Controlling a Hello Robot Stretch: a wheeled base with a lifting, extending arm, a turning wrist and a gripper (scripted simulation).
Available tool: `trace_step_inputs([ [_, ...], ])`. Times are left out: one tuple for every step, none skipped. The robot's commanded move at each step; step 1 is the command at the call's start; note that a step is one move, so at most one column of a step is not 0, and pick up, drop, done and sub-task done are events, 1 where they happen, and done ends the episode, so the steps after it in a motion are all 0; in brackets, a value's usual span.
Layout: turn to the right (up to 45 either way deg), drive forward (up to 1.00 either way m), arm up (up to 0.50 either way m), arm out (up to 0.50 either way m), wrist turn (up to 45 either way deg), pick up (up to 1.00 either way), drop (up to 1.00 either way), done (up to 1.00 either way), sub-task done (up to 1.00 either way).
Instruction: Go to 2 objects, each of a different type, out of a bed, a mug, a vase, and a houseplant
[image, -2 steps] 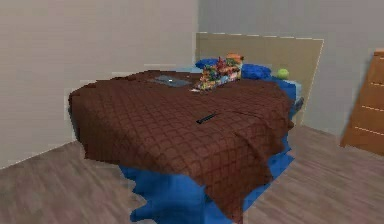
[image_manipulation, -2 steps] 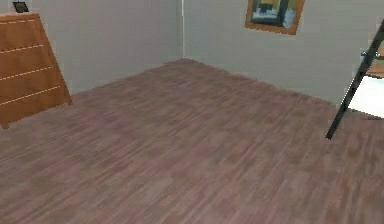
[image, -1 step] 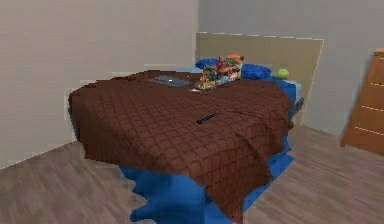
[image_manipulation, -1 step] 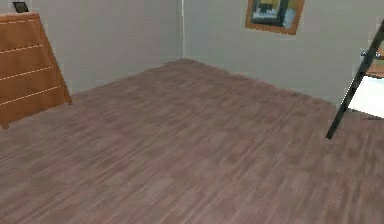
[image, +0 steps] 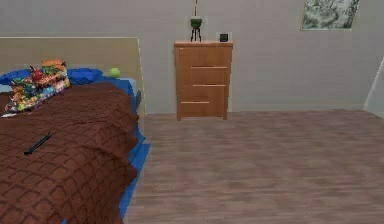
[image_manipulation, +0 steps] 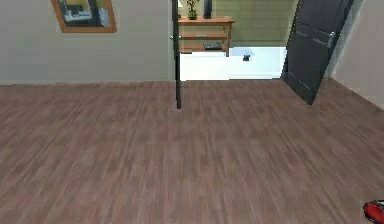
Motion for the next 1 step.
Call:
trace_step_inputs([
  [18.0,0.00,0.00,0.00,0.0,0.00,0.00,0.00,0.00],
])
